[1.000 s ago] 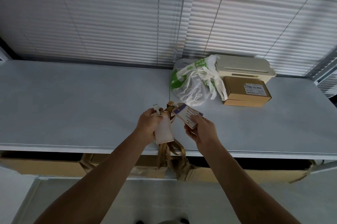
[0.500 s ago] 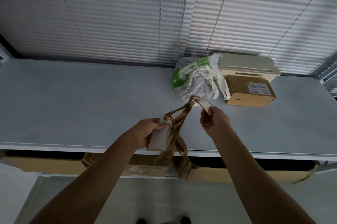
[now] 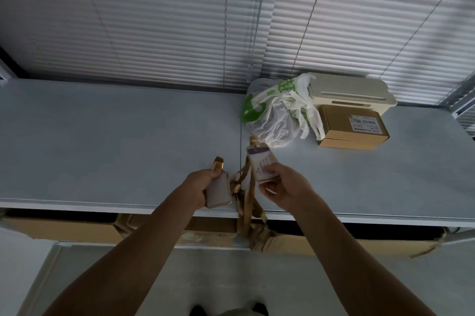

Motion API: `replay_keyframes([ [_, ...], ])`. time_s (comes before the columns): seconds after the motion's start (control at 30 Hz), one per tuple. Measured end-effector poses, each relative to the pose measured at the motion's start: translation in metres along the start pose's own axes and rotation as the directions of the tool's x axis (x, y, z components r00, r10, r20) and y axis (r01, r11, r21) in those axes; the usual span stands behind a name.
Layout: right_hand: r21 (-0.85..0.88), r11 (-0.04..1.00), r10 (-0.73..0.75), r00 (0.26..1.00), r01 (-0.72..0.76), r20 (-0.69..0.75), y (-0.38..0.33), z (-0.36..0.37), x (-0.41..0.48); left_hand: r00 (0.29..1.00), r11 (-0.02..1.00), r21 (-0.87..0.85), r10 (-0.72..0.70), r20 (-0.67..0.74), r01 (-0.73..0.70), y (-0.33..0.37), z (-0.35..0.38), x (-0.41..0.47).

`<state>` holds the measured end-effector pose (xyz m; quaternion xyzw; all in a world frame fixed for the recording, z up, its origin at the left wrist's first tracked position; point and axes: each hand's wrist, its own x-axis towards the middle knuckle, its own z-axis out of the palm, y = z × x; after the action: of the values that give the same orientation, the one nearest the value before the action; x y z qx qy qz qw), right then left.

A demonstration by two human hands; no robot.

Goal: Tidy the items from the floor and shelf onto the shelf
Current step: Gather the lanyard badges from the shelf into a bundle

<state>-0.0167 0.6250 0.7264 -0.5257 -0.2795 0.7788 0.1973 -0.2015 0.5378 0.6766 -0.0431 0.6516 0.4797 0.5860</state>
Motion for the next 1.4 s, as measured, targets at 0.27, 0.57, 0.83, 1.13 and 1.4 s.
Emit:
replay_keyframes([
  [0.27, -0.622, 0.753, -0.279, 0.960, 0.215, -0.006, 0.050, 0.028, -0.006, 0.991, 0.966, -0.241, 0.109, 0.073, -0.089, -0.006, 0.031, -0.005],
  [0.57, -0.934, -0.290, -0.337, 0.892, 0.207, 0.302, 0.051, 0.031, -0.010, 0.948, 0.960, -0.028, 0.279, 0.153, -0.278, -0.017, 0.035, -0.016],
  [0.83, -0.958, -0.252, -0.475, 0.844, 0.141, 0.249, 0.038, 0.026, -0.016, 0.923, 0.919, 0.125, 0.354, 0.149, -0.373, -0.021, 0.032, -0.015],
  [1.13, -0.873, 0.321, -0.445, 0.872, 0.366, 0.202, 0.019, 0.007, -0.005, 0.919, 0.890, 0.271, 0.303, 0.252, -0.367, -0.016, 0.014, -0.024],
  [1.4, -0.715, 0.019, -0.272, 0.692, 0.699, 0.669, 0.006, -0.003, 0.002, 0.819, 0.988, 0.147, -0.045, 0.572, -0.048, -0.015, -0.003, -0.040],
])
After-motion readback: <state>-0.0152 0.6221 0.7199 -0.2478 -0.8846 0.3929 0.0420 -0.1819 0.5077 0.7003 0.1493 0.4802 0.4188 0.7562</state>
